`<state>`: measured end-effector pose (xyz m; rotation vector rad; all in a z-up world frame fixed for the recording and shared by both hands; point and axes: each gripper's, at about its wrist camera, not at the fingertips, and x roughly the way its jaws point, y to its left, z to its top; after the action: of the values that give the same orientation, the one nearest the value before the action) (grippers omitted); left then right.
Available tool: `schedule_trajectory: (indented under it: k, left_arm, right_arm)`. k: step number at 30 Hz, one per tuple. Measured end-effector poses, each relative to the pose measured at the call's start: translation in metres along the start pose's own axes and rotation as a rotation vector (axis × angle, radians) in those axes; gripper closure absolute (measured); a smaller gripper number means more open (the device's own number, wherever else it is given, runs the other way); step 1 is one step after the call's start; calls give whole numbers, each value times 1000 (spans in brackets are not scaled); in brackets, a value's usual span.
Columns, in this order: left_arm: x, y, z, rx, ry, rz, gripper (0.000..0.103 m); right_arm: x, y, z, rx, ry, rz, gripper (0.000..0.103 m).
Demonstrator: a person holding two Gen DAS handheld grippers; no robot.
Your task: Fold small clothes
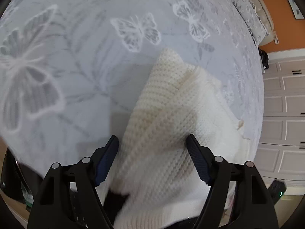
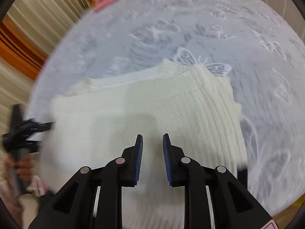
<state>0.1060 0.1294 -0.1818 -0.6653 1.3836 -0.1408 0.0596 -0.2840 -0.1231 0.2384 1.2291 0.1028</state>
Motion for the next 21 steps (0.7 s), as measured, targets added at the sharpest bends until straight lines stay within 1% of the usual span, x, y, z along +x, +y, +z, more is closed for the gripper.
schedule_trajectory:
  k: [1, 2, 3, 5, 6, 7, 8, 9, 10, 11, 14, 15, 16, 18, 19, 21]
  left_arm:
    - [4, -1, 1, -5, -3, 0, 32]
    - [6, 1, 3, -19, -6, -6, 32]
    - [6, 6, 8, -32, -7, -16, 32]
    - [7, 9, 13, -51, -4, -37, 32]
    - [6, 8, 16, -57, -6, -44, 34]
    - [6, 9, 16, -61, -8, -59, 43]
    - [6, 10, 15, -53, -12, -84, 63]
    - [3, 12, 15, -51, -11, -121, 71]
    - [-1, 13, 13, -63, -17, -144, 76]
    - [-5, 13, 11, -62, -29, -151, 79]
    - [-27, 0, -1, -12, -85, -156, 81]
    - [-36, -9, -6, 3, -101, -172, 81]
    - [-49, -21, -12, 23, -114, -201, 81]
    - [-67, -45, -23, 60, -126, -235, 81]
    - [-78, -64, -30, 92, -127, -250, 81]
    - [-86, -100, -43, 150, -125, -257, 81]
  right_arm:
    - [14, -3, 4, -6, 20, -34, 89]
    - [21, -8, 8, -6, 15, -28, 89]
    - [22, -11, 14, 8, -6, -9, 90]
    - [17, -13, 21, 44, -1, -1, 89]
    - [11, -12, 21, 50, -13, -4, 87]
    - [5, -8, 20, 48, -28, -7, 85]
    - [-4, -2, 15, 30, -44, -8, 84]
    - [-11, 2, 9, 15, -55, -9, 84]
    - [-16, 6, 4, 3, -62, -5, 84]
    - [-20, 11, -4, -4, -61, 9, 84]
    - [-22, 22, -26, -23, -43, 49, 84]
    - [-22, 25, -32, -31, -38, 56, 84]
    - [-22, 27, -35, -36, -39, 57, 84]
    - [-24, 26, -39, -32, -41, 66, 84]
    - [-25, 23, -40, -21, -45, 73, 84]
    - [-29, 14, -38, 11, -64, 94, 84]
